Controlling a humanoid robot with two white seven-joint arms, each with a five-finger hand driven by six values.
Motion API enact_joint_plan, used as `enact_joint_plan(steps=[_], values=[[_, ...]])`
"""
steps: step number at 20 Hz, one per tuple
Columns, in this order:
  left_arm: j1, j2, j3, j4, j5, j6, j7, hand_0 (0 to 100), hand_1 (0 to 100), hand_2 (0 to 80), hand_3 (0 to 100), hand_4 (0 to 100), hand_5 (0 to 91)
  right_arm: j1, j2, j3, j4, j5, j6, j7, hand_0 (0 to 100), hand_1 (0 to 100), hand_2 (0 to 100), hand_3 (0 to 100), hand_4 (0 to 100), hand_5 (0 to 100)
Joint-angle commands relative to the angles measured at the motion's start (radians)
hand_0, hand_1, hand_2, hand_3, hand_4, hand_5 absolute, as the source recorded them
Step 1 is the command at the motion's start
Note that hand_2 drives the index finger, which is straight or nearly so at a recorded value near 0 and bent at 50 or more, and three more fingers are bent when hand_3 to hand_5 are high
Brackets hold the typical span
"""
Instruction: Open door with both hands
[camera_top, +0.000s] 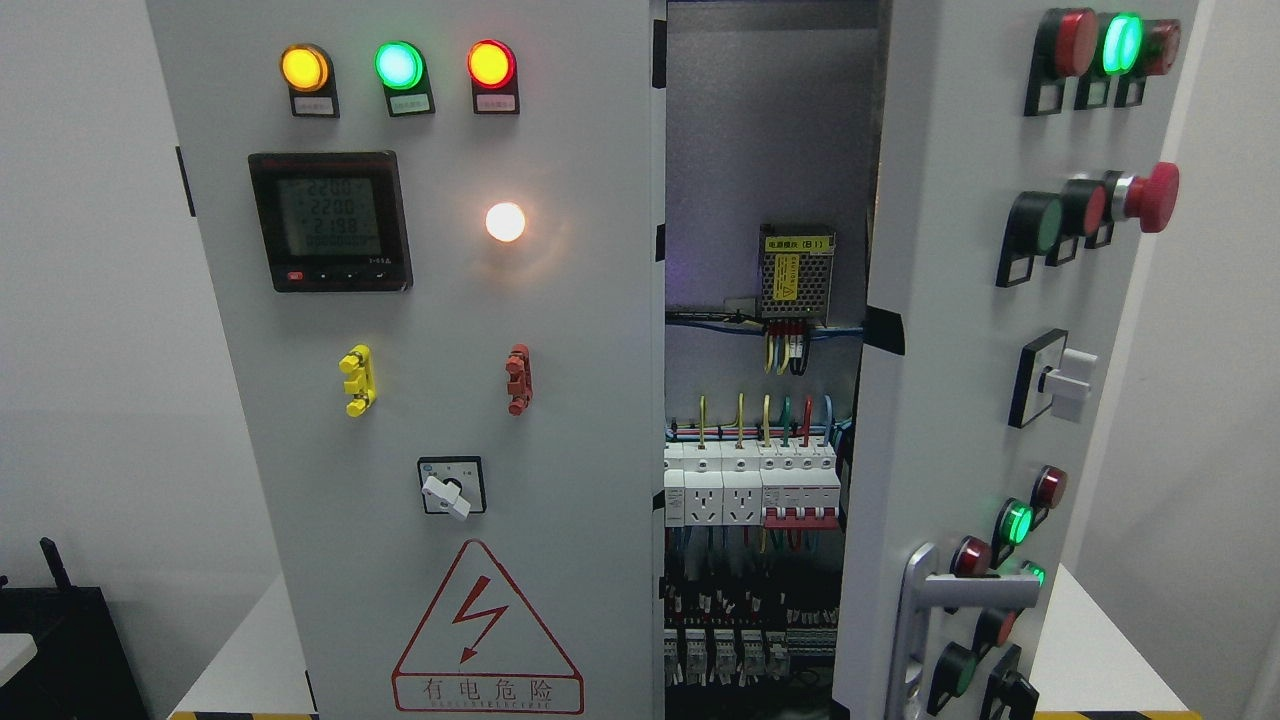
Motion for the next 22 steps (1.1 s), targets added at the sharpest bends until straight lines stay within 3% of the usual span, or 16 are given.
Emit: enact_joint_plan(steps=[1,22], values=[[0.000,-0.034,0.000,0.000,-0.001,0.000,0.001,0,0,0.0,0,3,0.0,0.001,0.000,0.000,-0.001,0.001,0.000,-0.001,11,0,0,0,0,0],[-0.032,-0.034,-0.009,-0.001,-0.001,0.000,-0.002,0,0,0.0,0,3,0.0,0.001,0.000,0.000,-0.001,-0.001,0.000,-0.001,11,0,0,0,0,0]])
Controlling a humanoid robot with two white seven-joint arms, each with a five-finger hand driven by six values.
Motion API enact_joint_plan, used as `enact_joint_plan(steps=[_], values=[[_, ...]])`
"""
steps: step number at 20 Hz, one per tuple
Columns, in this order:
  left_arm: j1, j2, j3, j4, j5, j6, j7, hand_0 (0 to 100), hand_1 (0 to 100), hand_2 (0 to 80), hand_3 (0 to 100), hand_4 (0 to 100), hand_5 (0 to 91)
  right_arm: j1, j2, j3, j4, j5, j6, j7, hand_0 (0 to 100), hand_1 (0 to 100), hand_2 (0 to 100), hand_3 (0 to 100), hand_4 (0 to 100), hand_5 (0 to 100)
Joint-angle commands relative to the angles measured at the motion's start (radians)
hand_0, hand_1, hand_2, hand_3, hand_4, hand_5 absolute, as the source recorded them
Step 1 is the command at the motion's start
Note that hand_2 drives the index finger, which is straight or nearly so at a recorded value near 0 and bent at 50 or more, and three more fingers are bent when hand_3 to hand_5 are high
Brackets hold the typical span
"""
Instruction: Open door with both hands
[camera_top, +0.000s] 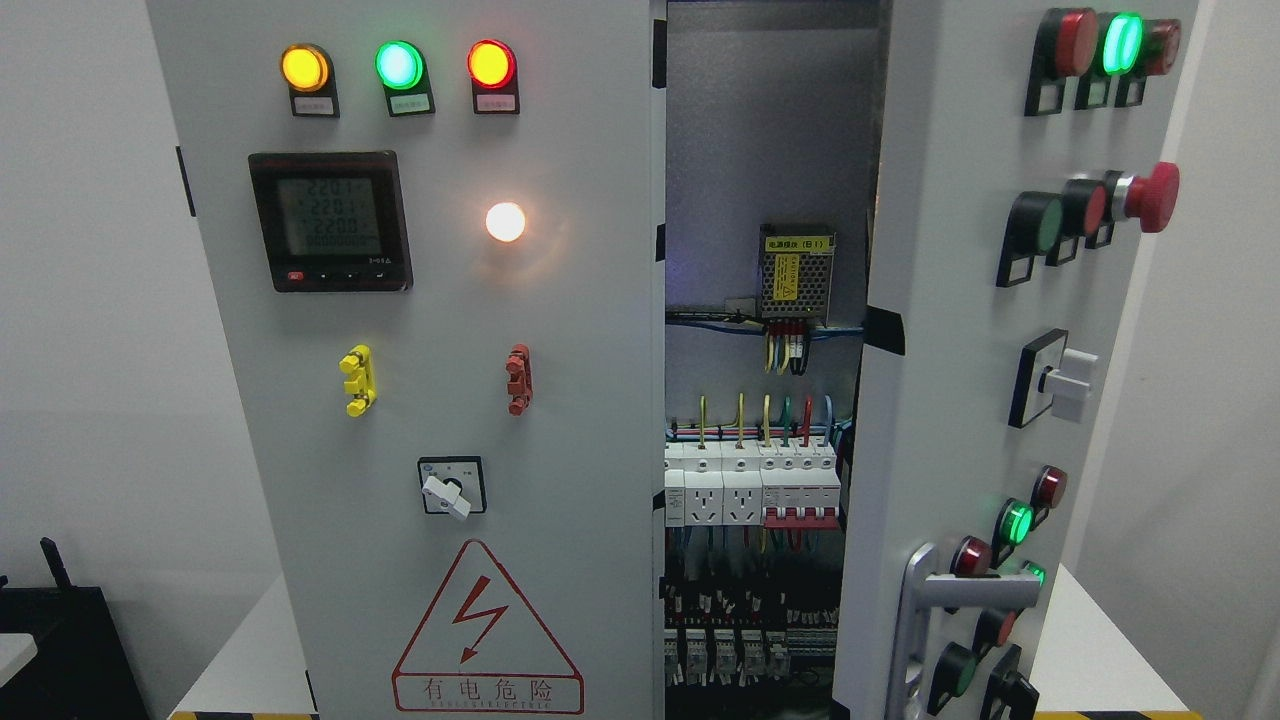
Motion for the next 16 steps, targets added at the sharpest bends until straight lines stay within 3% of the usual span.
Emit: enact_joint_plan(steps=[1,3,5,8,9,12,16], values=[[-0.013,-0.028,-0.007,-0.009,-0.001,0.000,-0.002,0,0,0.0,0,3,0.0,0.001,0.000,0.000,0.001,0.001,0.000,-0.001,11,0,0,0,0,0],[0.016,-0.028,-0.007,-0.123,0.001,0.000,-0.003,0,0,0.0,0,3,0.0,-0.001,0.000,0.000,0.001,-0.001,0.000,-0.001,11,0,0,0,0,0],[0.131,-0.019,-0.011,-0.322,0.001,0.000,-0.006,0,0,0.0,0,3,0.0,-0.001,0.000,0.000,0.001,0.001,0.000,-0.001,11,0,0,0,0,0],[0.329,0.019,-0.042,-0.732,0.042,-0.006,-0.087,0,0,0.0,0,3,0.0,-0.001,0.000,0.000,0.001,-0.001,0.000,-0.001,11,0,0,0,0,0],[0.398,0.070,-0.071,-0.882,0.111,-0.005,-0.117,0,0,0.0,0,3,0.0,-0.001,0.000,0.000,-0.001,0.001,0.000,-0.001,11,0,0,0,0,0],[0.583,0.148,-0.166,-1.249,0.306,-0.006,-0.124,0,0,0.0,0,3,0.0,0.001,0.000,0.000,0.001,-0.001,0.000,-0.001,11,0,0,0,0,0],[0.765,0.291,-0.137,-1.670,0.497,-0.017,-0.126,0,0,0.0,0,3,0.0,0.001,0.000,0.000,-0.001,0.001,0.000,-0.001,11,0,0,0,0,0]])
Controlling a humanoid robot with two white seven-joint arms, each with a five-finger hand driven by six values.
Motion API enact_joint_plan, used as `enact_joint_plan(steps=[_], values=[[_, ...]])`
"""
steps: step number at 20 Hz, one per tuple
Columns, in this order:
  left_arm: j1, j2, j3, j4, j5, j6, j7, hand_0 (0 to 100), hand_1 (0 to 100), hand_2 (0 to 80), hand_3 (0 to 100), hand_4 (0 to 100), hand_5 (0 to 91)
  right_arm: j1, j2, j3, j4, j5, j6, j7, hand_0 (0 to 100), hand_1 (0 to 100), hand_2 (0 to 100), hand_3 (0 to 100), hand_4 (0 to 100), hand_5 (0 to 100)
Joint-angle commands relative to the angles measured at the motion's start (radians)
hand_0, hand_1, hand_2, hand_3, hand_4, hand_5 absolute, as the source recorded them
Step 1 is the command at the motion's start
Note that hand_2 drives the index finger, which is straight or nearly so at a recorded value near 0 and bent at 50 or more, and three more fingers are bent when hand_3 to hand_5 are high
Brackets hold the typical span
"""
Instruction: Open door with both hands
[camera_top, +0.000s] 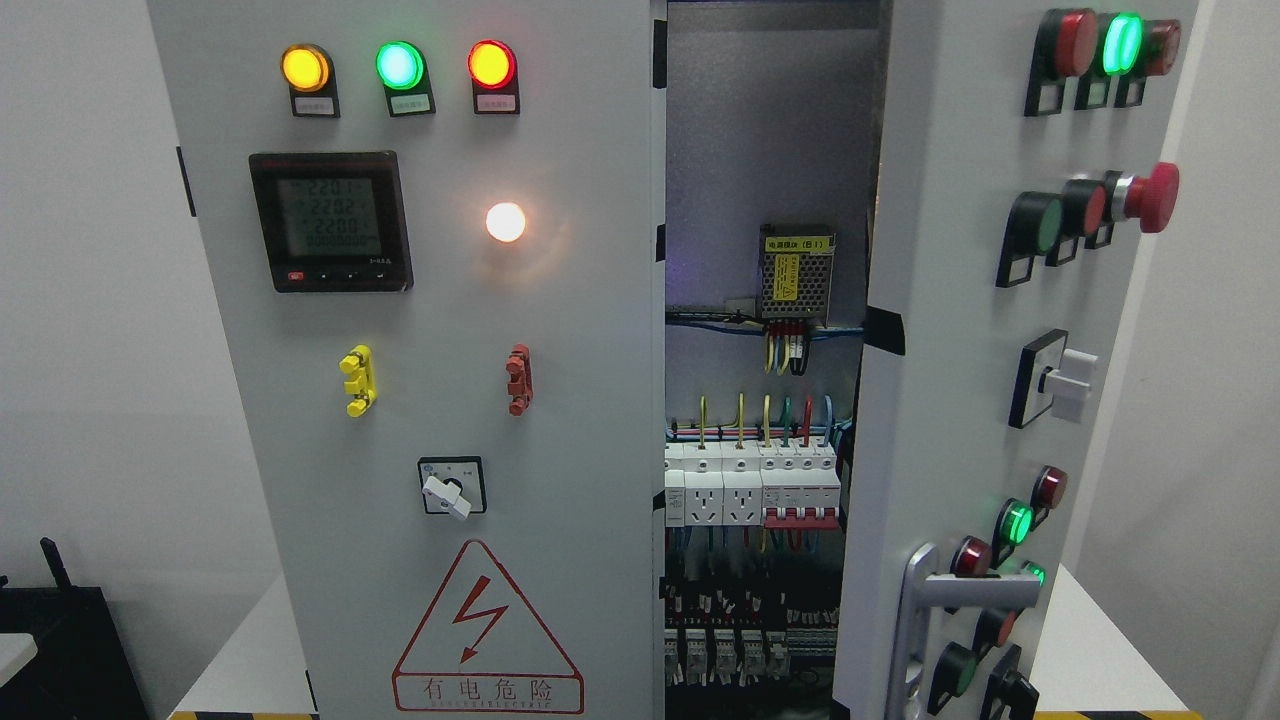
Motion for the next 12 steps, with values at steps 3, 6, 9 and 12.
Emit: enact_joint_plan(steps=[3,6,9,12], values=[[0.300,0.249,0.054,-1.051,0.329,-0.089,-0.006,0,0,0.0,0,3,0.0,0.000,0.000,0.000,-0.001,0.001,0.000,-0.001,11,0,0,0,0,0],[0.308,0.350,0.120,-1.107,0.458,-0.136,-0.006,0,0,0.0,0,3,0.0,0.001,0.000,0.000,0.001,-0.001,0.000,-0.001,11,0,0,0,0,0],[0.297,0.494,0.149,-1.107,0.615,-0.136,-0.008,0,0,0.0,0,3,0.0,0.000,0.000,0.000,-0.001,-0.001,0.000,-0.001,11,0,0,0,0,0],[0.257,0.639,0.198,-1.107,0.768,-0.137,-0.052,0,0,0.0,0,3,0.0,0.000,0.000,0.000,0.001,-0.001,0.000,-0.001,11,0,0,0,0,0]])
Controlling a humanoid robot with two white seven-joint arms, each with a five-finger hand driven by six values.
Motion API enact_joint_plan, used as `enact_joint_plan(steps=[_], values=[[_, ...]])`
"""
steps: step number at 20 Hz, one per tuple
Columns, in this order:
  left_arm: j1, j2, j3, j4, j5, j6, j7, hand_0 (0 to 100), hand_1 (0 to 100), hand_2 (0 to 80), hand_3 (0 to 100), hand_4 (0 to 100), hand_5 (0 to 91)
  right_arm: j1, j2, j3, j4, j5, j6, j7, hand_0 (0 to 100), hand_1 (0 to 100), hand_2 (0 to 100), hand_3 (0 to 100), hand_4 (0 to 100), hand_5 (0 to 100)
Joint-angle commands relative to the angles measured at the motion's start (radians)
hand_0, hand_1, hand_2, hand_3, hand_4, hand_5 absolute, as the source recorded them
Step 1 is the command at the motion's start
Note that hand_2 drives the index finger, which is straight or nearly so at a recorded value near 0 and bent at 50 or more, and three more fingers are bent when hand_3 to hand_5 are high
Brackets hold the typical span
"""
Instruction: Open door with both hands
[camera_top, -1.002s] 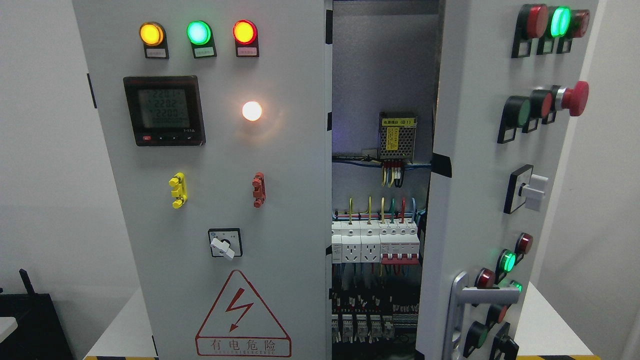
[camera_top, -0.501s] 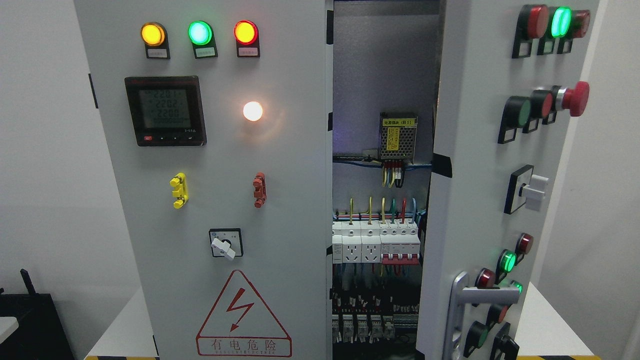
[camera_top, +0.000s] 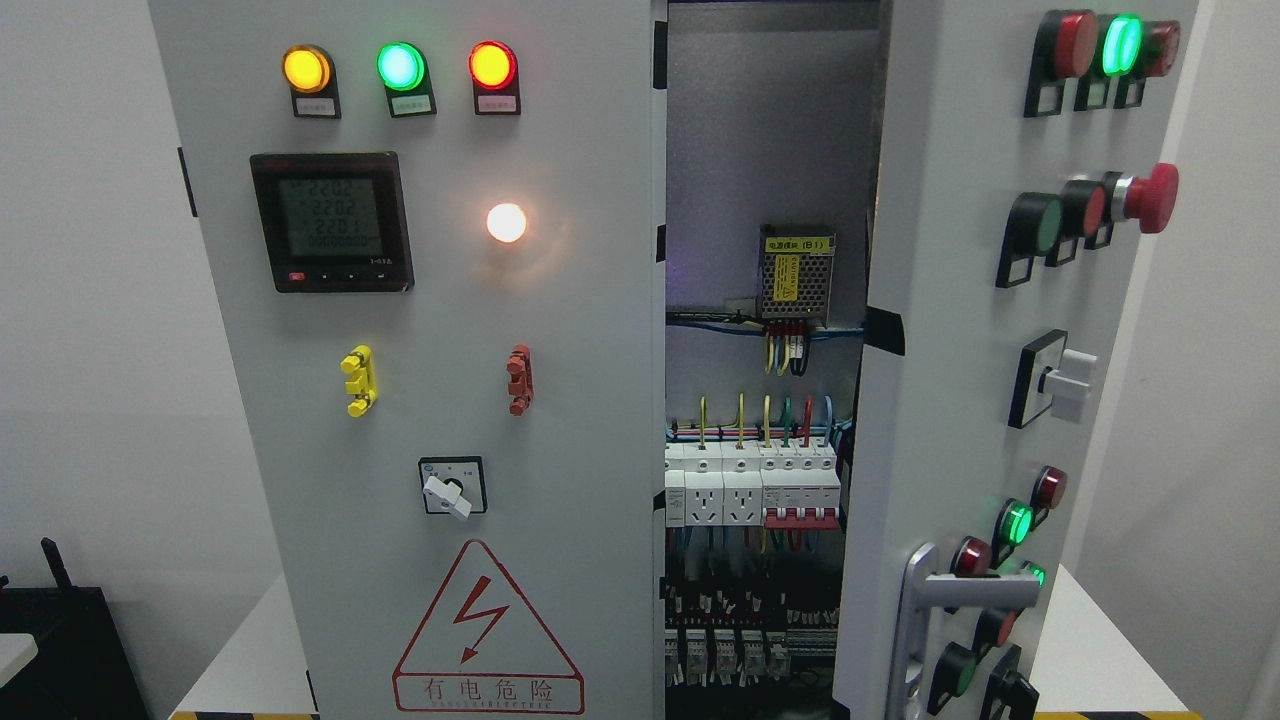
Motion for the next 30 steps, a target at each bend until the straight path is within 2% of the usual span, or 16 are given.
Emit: enact_joint_plan(steps=[1,3,7,12,14,19,23,26,30], values=[[-0.010,0.409,0.129,-0.386,0.298,-0.004,-0.047,0,0,0.0,0,3,0.0,-0.001,0.000,0.000,0.000,0.001,0.000,-0.001,11,0,0,0,0,0],[-0.044,0.504,0.157,-0.386,0.391,-0.003,-0.087,0,0,0.0,0,3,0.0,0.001,0.000,0.000,-0.001,-0.001,0.000,-0.001,11,0,0,0,0,0],[-0.197,0.668,0.160,-0.376,0.565,0.013,-0.156,0,0,0.0,0,3,0.0,-0.001,0.000,0.000,-0.001,0.001,0.000,-0.001,11,0,0,0,0,0],[-0.352,0.783,0.157,-0.380,0.693,0.152,-0.240,0,0,0.0,0,3,0.0,-0.001,0.000,0.000,-0.001,0.001,0.000,-0.001,11,0,0,0,0,0],[-0.386,0.822,0.155,-0.383,0.727,0.181,-0.263,0,0,0.0,0,3,0.0,-0.001,0.000,0.000,0.000,-0.001,0.000,-0.001,11,0,0,0,0,0],[-0.398,0.923,0.152,-0.417,0.784,0.181,-0.344,0,0,0.0,0,3,0.0,0.001,0.000,0.000,0.000,0.001,0.000,-0.001,11,0,0,0,0,0],[-0.420,0.947,0.152,-0.419,0.801,0.181,-0.372,0,0,0.0,0,3,0.0,0.001,0.000,0.000,0.000,-0.001,0.000,-0.001,11,0,0,0,0,0],[-0.426,1.013,0.154,-0.416,0.877,0.181,-0.403,0,0,0.0,0,3,0.0,0.001,0.000,0.000,-0.001,0.001,0.000,-0.001,11,0,0,0,0,0],[-0.446,1.050,0.152,-0.416,0.899,0.183,-0.418,0,0,0.0,0,3,0.0,-0.001,0.000,0.000,0.000,-0.001,0.000,-0.001,11,0,0,0,0,0]])
